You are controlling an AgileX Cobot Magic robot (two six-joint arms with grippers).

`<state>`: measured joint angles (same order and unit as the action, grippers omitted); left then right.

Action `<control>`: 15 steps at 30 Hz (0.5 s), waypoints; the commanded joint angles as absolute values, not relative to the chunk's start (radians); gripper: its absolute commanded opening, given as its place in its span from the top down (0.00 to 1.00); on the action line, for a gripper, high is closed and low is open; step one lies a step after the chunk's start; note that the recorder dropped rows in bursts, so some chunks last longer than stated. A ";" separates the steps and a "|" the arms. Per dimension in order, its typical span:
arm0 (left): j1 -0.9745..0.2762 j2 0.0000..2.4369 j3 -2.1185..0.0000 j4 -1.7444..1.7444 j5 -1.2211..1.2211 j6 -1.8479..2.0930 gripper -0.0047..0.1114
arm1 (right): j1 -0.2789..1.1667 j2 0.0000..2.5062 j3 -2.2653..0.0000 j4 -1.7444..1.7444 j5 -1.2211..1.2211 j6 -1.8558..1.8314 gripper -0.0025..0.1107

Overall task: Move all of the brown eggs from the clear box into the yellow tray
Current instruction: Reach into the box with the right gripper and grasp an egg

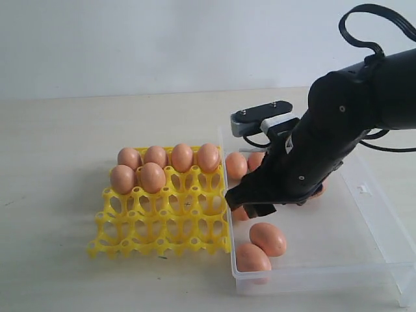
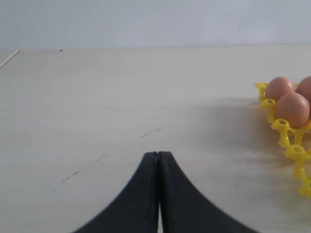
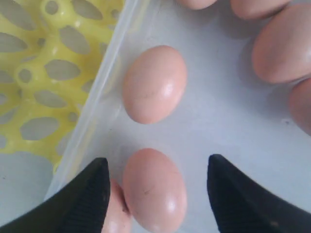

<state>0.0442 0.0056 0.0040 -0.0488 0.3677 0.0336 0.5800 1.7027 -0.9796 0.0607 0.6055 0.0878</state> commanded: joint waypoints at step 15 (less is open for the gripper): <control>0.039 0.000 0.000 -0.054 0.354 0.028 0.96 | 0.582 1.868 -0.974 0.120 0.581 -0.026 0.64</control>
<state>0.0442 0.0056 0.0040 -0.0488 0.3677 0.0336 0.5800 1.8634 -0.9773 0.1325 0.5920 -0.0148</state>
